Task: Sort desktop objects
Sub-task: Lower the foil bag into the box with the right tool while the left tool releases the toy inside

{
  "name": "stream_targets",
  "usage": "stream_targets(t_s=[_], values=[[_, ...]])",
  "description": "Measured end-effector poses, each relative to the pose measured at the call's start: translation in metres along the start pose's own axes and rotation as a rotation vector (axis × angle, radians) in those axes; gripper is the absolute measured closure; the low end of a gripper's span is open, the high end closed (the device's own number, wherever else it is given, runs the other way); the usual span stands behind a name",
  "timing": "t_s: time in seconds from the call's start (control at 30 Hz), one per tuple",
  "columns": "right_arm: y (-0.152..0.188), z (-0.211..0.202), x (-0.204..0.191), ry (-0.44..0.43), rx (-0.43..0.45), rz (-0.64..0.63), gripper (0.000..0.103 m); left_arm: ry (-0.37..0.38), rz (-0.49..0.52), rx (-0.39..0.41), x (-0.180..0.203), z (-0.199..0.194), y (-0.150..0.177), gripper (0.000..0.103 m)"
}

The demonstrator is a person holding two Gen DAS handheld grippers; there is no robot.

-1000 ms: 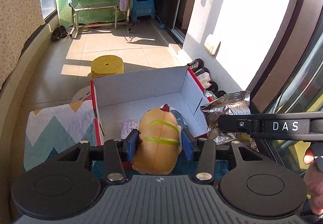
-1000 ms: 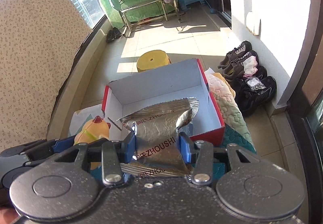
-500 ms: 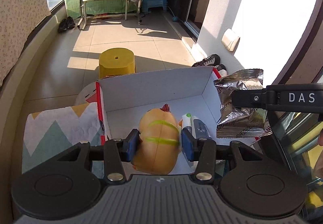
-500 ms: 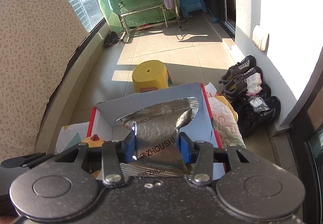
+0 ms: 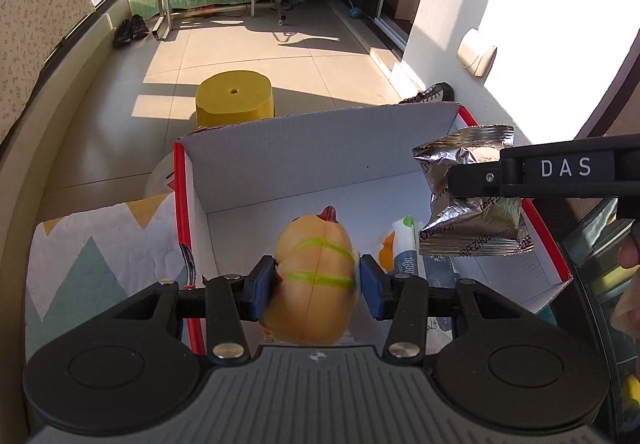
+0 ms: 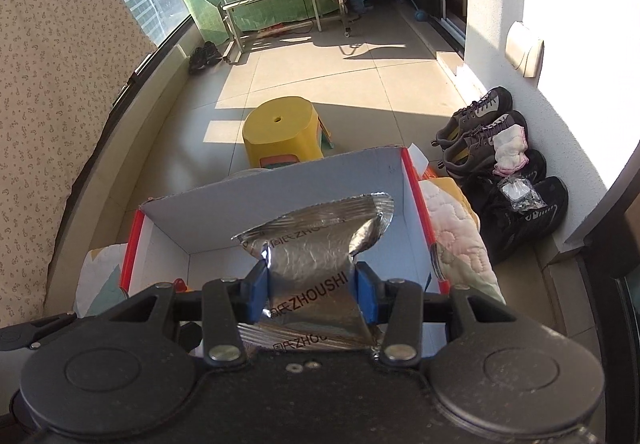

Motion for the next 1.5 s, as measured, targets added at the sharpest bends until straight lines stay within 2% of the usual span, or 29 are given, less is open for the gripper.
stream_targets(t_s=[0.27, 0.7, 0.87, 1.13, 1.23, 1.33, 1.5], values=[[0.01, 0.029, 0.003, 0.016, -0.039, -0.009, 0.059, -0.007, 0.014, -0.043, -0.004, 0.025, 0.01, 0.059], [0.028, 0.05, 0.011, 0.032, -0.08, -0.007, 0.059, -0.005, 0.045, -0.082, 0.001, 0.043, 0.019, 0.058], [0.028, 0.051, 0.011, 0.037, -0.08, -0.008, 0.058, -0.013, 0.065, -0.09, 0.002, 0.047, 0.02, 0.058], [0.025, 0.046, 0.015, 0.035, -0.071, 0.027, 0.051, -0.016, 0.067, -0.093, 0.003, 0.046, 0.022, 0.057], [0.022, 0.041, 0.017, 0.033, -0.064, 0.031, 0.051, -0.007, 0.064, -0.08, 0.005, 0.041, 0.02, 0.054], [0.019, 0.034, 0.017, 0.026, -0.056, 0.038, 0.05, -0.01, 0.069, -0.061, 0.006, 0.034, 0.017, 0.046], [0.016, 0.018, 0.013, 0.017, -0.043, 0.035, 0.05, -0.009, 0.049, -0.041, 0.005, 0.018, 0.01, 0.045]])
Point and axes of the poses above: each gripper's, at about its wrist camera, not at the fingertips, and z roughly the way its jaws point, x to its right, y to its underside, the point moved 7 cm from there along z, roughly the way its jaws point, and after that the axes turned 12 degrees about x, right-handed, at the moved point
